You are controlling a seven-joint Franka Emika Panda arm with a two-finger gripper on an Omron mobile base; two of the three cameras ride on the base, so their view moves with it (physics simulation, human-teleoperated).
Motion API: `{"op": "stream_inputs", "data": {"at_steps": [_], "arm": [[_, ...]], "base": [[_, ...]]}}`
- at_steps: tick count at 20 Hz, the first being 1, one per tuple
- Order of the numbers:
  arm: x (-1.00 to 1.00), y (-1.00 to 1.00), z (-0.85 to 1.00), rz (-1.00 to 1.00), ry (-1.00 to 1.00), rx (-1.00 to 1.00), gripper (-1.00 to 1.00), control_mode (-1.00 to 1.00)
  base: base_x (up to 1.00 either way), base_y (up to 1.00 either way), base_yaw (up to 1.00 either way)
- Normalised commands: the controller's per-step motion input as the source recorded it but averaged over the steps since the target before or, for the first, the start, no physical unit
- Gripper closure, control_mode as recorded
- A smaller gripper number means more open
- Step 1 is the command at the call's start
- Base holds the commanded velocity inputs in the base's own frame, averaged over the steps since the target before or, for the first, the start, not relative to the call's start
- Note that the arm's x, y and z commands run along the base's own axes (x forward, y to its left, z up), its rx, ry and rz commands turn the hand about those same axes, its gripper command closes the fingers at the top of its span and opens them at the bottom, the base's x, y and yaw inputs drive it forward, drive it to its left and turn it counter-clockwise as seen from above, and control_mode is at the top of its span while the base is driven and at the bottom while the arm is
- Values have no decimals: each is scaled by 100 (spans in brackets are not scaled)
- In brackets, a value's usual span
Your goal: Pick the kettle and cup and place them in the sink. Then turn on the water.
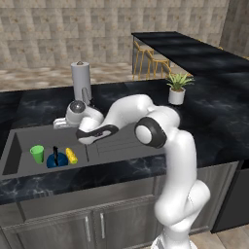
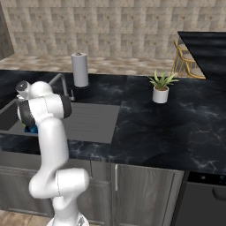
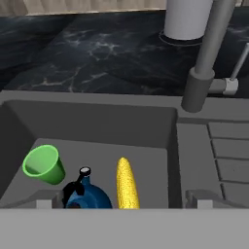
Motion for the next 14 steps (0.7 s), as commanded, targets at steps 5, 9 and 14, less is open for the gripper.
{"op": "stream_inputs", "data": {"at_steps": [5, 9, 14], "arm": [[-16, -45, 35, 1, -3, 3, -100, -100], [-30, -45, 35, 3, -9, 2, -100, -100], [-24, -53, 39, 3, -11, 2, -100, -100]], "base": [[0, 0, 0], [0, 0, 0], [0, 0, 0]]}}
